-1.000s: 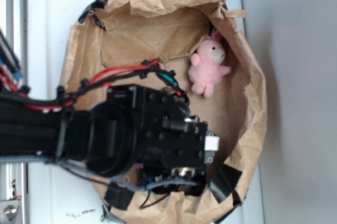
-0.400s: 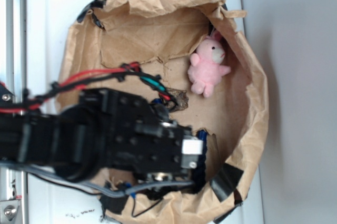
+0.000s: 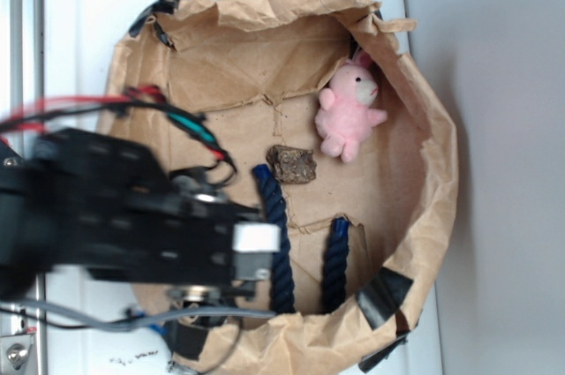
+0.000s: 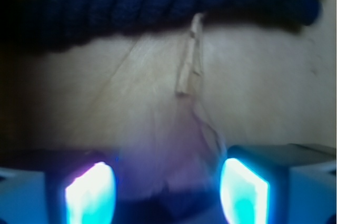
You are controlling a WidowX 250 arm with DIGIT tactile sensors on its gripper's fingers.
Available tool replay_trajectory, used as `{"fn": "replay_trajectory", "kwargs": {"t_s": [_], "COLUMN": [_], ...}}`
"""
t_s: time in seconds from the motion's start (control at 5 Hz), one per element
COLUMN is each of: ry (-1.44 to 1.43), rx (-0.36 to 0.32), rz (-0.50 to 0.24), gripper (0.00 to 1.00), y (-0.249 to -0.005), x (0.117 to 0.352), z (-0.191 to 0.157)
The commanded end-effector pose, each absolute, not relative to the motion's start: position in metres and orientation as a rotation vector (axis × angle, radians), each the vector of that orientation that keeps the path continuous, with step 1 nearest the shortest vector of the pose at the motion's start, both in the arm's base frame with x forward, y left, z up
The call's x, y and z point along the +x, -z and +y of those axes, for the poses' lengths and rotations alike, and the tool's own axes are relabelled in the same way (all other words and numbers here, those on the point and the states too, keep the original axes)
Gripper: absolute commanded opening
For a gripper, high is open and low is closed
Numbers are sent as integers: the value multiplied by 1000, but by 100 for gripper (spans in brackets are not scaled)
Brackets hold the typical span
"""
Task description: Grab the blue rope.
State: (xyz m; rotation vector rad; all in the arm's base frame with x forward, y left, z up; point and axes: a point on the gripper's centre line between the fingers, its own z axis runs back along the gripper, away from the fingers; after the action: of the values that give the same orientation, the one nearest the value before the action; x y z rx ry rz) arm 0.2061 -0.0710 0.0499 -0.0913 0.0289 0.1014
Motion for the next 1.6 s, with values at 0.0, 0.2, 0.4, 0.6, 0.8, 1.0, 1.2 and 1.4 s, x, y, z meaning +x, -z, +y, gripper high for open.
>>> {"fn": "replay_trajectory", "kwargs": {"t_s": [0.0,0.2,0.4,0.6,0.8,1.0,1.2,1.4], "ry": [-491,-491,-491,-491,-547,-587,-617,-643], "rx": [-94,-94,-94,-94,-118,-111,-125,-130], "rz": [-174,-174,-174,-174,-199,-221,-207,-197], "gripper": [100,100,100,100,100,100,100,100], "y": [-58,-58,-58,-58,-62,-65,-71,-71], "x": [206,206,206,206,228,240,249,254], "z": [-76,-76,-76,-76,-62,-55,-52,-50]}}
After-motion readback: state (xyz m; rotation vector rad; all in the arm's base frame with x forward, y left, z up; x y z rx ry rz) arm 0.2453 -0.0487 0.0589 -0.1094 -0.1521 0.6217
